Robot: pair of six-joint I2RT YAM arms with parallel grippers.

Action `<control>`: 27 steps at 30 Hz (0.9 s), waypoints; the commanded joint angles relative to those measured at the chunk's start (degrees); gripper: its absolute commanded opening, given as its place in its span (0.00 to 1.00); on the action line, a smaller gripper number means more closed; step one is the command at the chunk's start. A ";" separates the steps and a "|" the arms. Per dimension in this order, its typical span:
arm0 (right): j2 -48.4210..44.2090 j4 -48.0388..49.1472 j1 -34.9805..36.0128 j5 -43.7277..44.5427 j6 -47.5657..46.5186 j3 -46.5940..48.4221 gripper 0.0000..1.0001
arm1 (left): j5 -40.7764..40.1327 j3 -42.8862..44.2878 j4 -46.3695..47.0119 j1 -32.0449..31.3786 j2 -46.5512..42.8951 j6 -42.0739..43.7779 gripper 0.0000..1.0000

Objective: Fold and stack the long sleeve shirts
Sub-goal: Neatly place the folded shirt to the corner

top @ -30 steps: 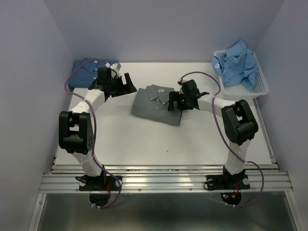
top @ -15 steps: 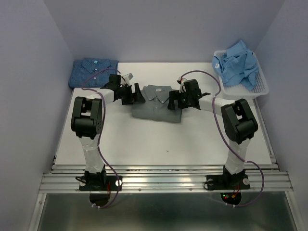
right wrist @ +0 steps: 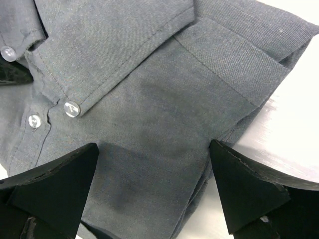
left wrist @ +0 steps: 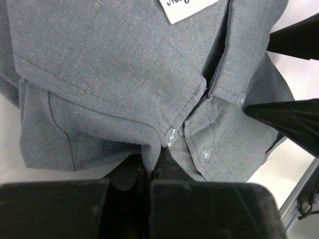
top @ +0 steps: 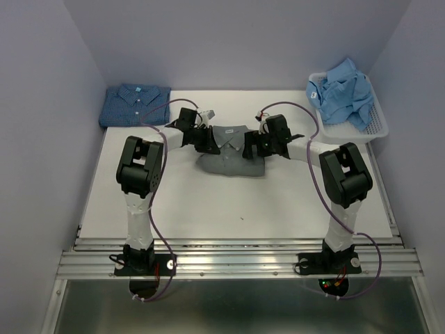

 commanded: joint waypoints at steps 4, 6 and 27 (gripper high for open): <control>-3.69 -2.36 -0.31 0.33 -1.58 -2.80 1.00 | -12.30 10.95 -7.53 -1.24 -3.69 4.13 0.00; -7.91 -2.45 -0.31 0.51 -1.76 -3.41 1.00 | -16.09 14.48 -12.01 -1.16 -3.96 6.68 0.00; -24.10 -3.33 -0.31 10.53 -3.25 -5.53 1.00 | -37.56 50.61 -26.53 10.43 2.44 44.59 0.00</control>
